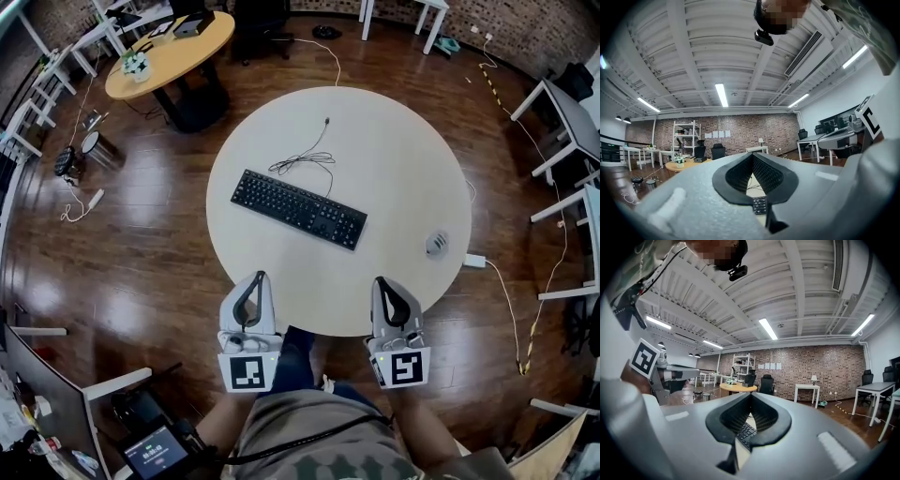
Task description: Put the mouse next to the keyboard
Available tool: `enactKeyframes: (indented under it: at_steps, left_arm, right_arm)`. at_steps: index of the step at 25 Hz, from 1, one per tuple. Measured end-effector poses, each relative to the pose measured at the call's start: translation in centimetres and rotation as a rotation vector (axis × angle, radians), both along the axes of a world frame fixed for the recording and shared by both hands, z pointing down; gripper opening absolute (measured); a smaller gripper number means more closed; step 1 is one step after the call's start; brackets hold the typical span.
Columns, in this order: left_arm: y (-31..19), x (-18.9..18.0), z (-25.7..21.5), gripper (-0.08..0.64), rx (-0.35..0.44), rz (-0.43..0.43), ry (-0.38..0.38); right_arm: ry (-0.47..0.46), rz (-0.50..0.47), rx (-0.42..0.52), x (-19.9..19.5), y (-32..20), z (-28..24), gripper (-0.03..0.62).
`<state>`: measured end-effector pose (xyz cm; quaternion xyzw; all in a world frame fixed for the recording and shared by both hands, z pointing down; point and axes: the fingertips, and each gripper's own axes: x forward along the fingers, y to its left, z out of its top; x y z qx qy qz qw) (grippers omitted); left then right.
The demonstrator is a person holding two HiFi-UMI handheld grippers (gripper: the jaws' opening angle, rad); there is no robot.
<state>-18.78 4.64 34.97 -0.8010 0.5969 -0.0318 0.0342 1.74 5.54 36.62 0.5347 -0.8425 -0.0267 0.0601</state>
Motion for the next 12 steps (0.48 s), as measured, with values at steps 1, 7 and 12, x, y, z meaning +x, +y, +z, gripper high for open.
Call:
enactKeyframes:
  at_steps: [1, 7, 12]
  left_arm:
    - [0.5, 0.2, 0.0, 0.002, 0.004, 0.004, -0.006]
    - [2.6, 1.2, 0.3, 0.002, 0.024, 0.020, -0.014]
    - [5.5, 2.2, -0.2, 0.002, 0.040, 0.026, -0.012]
  right_arm:
    - [-0.003, 0.001, 0.003, 0.1, 0.3, -0.1, 0.005]
    - [-0.002, 0.001, 0.005, 0.5, 2.9, -0.3, 0.005]
    - [-0.001, -0.018, 0.031, 0.7, 6.1, -0.5, 0.005]
